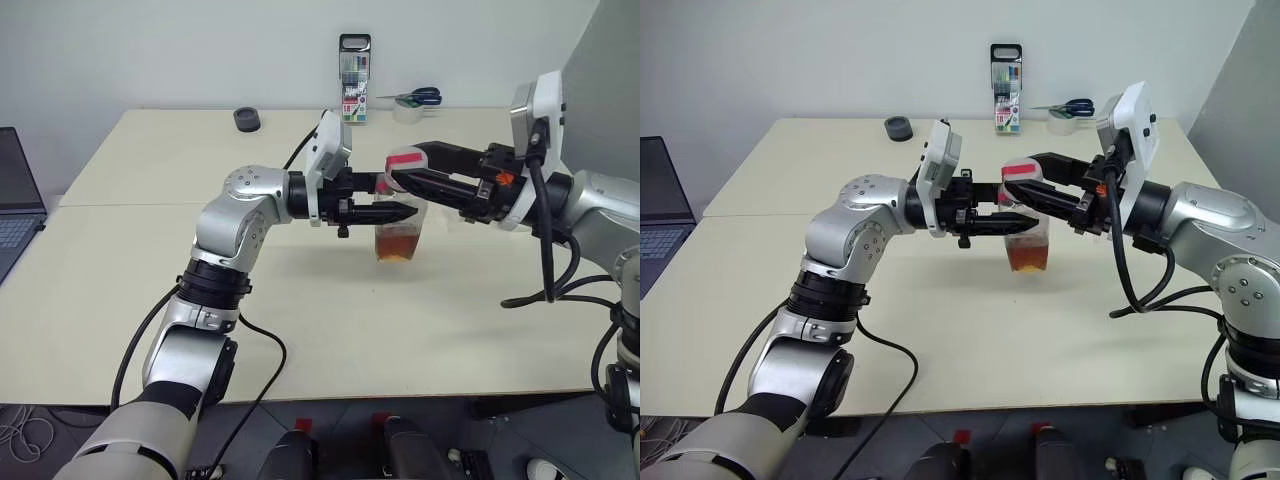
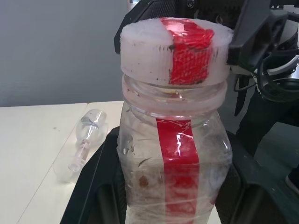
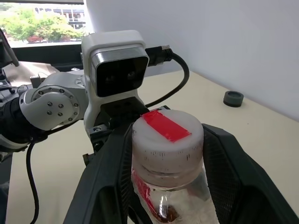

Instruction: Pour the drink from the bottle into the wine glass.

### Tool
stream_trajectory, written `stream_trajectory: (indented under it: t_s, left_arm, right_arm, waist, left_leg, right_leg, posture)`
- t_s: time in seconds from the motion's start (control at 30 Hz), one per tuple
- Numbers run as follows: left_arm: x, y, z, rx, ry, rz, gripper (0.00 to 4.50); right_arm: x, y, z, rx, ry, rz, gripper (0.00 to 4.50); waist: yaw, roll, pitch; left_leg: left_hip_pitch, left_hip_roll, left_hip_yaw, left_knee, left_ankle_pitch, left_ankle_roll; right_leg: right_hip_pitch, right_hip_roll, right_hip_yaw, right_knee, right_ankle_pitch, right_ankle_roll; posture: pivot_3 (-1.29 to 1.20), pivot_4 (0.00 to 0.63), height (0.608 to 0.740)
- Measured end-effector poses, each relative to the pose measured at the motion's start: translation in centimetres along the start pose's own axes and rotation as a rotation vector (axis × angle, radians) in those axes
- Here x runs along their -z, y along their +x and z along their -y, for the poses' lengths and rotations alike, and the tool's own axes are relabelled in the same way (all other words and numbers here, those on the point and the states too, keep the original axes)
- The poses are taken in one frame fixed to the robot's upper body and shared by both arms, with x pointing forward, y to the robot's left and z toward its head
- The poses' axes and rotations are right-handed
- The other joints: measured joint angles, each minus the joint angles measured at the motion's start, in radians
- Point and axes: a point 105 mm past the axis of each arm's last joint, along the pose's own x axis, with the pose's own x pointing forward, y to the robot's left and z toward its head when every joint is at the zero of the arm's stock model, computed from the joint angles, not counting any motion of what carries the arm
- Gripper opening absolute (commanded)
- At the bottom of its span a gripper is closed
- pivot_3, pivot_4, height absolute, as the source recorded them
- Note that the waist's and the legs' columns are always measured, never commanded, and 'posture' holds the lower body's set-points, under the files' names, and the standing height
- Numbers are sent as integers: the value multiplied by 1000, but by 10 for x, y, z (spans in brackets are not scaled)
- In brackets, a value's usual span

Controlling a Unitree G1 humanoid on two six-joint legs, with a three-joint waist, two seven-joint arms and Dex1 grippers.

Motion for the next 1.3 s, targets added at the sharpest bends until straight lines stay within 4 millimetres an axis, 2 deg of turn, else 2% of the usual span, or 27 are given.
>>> stream_trajectory:
  t_s: [0.13,0.23,0.37,0.53,0.63,0.73,0.9,1.13,1.3]
  left_arm:
    - [-2,-2,-1,-7,2,0,1968]
    - [-2,-4,-3,-28,-6,3,1968]
    - [1,-5,-2,-26,-14,-9,1968]
    - [1,-5,-2,-18,-14,-10,1968]
    - [1,-4,-1,-9,-15,-9,1968]
    - [1,-4,0,-7,-15,-8,1968]
    - [1,-5,-1,-12,-18,-11,1968]
    - [5,-7,-1,-18,-31,-16,1968]
    - [3,-1,1,0,-31,1,1968]
  right_arm:
    - [-1,3,1,6,20,23,1813]
    - [-1,5,5,27,157,67,1813]
    - [-11,-8,19,139,230,121,1813]
    - [-8,-14,15,203,59,60,1813]
    - [-10,-15,15,228,12,75,1813]
    - [-3,-19,18,278,-1,68,1813]
    - [20,-37,25,456,35,58,1813]
    - [105,-84,30,866,181,-82,1813]
    - [136,-95,39,1019,218,-128,1813]
  waist:
    - [1,0,0]
    - [2,0,0]
    - [4,0,0]
    - [4,0,0]
    - [3,0,0]
    - [3,0,0]
    - [5,0,0]
    - [4,0,0]
    - [-1,0,0]
  left_leg:
    - [0,0,0,0,0,0]
    - [0,0,-1,0,0,0]
    - [-1,-1,0,0,0,0]
    - [-1,-1,0,0,0,0]
    - [-1,-1,0,0,0,0]
    - [-1,-1,0,0,0,0]
    - [-1,-1,-1,0,0,0]
    - [0,-1,1,0,0,0]
    - [2,0,2,0,0,0]
  right_leg:
    - [0,0,0,0,0,0]
    - [0,-1,0,0,0,0]
    - [0,-3,0,-1,0,0]
    - [0,-2,0,-1,0,0]
    - [0,-2,0,0,0,0]
    - [0,-1,0,0,0,0]
    - [0,-2,0,0,0,0]
    - [0,-1,1,1,0,0]
    - [0,5,3,2,0,0]
  posture:
    - [0,150,740]
    - [0,150,740]
    - [0,150,740]
    - [0,150,740]
    - [0,150,740]
    - [0,150,740]
    - [0,150,740]
    - [0,150,740]
    - [0,150,740]
